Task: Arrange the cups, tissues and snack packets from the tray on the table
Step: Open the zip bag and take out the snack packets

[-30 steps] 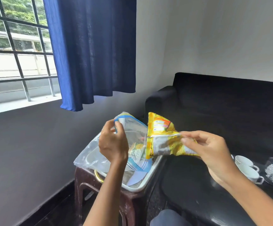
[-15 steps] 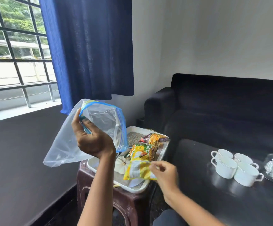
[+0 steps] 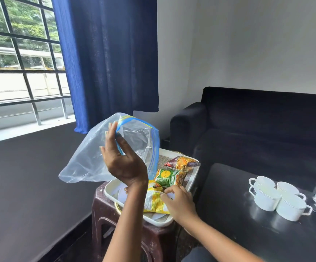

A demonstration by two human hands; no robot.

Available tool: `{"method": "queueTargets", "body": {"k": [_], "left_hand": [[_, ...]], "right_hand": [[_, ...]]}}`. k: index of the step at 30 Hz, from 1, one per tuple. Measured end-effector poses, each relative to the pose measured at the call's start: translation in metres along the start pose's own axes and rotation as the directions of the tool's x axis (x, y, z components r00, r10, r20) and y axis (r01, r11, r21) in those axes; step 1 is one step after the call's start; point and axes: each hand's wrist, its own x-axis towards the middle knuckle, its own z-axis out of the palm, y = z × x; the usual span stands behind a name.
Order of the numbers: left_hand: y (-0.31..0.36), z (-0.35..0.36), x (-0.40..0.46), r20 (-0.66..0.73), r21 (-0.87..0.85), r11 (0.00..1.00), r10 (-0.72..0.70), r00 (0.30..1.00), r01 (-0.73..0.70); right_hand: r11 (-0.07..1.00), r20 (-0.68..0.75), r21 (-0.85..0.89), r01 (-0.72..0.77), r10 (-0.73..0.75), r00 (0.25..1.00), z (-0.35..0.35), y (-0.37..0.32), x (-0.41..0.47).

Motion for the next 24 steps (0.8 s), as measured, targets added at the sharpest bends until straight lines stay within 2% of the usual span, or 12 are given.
{"method": "queueTargets", "body": {"k": [2, 4, 8, 10, 12, 16, 19, 21, 24], "left_hand": [[0.001, 0.002, -0.006, 0.06, 0.015, 0.999, 0.044, 0.997, -0.045], [0.003, 0.004, -0.013, 0.132, 0.039, 0.994, 0.094, 0.987, -0.099], [0.012, 0.009, -0.032, 0.285, 0.019, 0.962, 0.255, 0.924, -0.272], [0.019, 0.011, -0.045, 0.36, -0.027, 0.932, 0.346, 0.866, -0.361], [0.027, 0.012, -0.061, 0.444, -0.091, 0.896, 0.428, 0.788, -0.435], [0.038, 0.01, -0.092, 0.598, -0.189, 0.821, 0.532, 0.6, -0.539], [0.044, 0.009, -0.108, 0.671, -0.252, 0.747, 0.593, 0.445, -0.615], [0.047, 0.009, -0.113, 0.679, -0.295, 0.72, 0.621, 0.393, -0.628], [0.051, 0.006, -0.115, 0.697, -0.327, 0.733, 0.613, 0.371, -0.597]], "right_hand": [[0.998, -0.047, 0.062, 0.019, -0.016, 0.999, -0.02, 0.002, 0.001], [0.971, -0.141, 0.22, 0.09, -0.06, 0.988, -0.048, 0.002, 0.003], [0.832, -0.29, 0.523, 0.185, -0.03, 0.957, -0.117, -0.002, 0.014], [0.77, -0.238, 0.623, 0.134, 0.023, 0.971, -0.152, -0.001, 0.021], [0.73, -0.131, 0.679, 0.077, 0.017, 0.991, -0.184, -0.001, 0.024], [0.732, 0.079, 0.681, 0.012, -0.09, 0.993, -0.221, -0.002, 0.02], [0.726, 0.265, 0.681, -0.095, -0.123, 0.956, -0.221, -0.005, 0.011], [0.726, 0.327, 0.67, -0.155, -0.101, 0.94, -0.216, -0.003, 0.004], [0.657, 0.298, 0.729, -0.19, -0.056, 0.953, -0.206, 0.0, -0.003]]}}
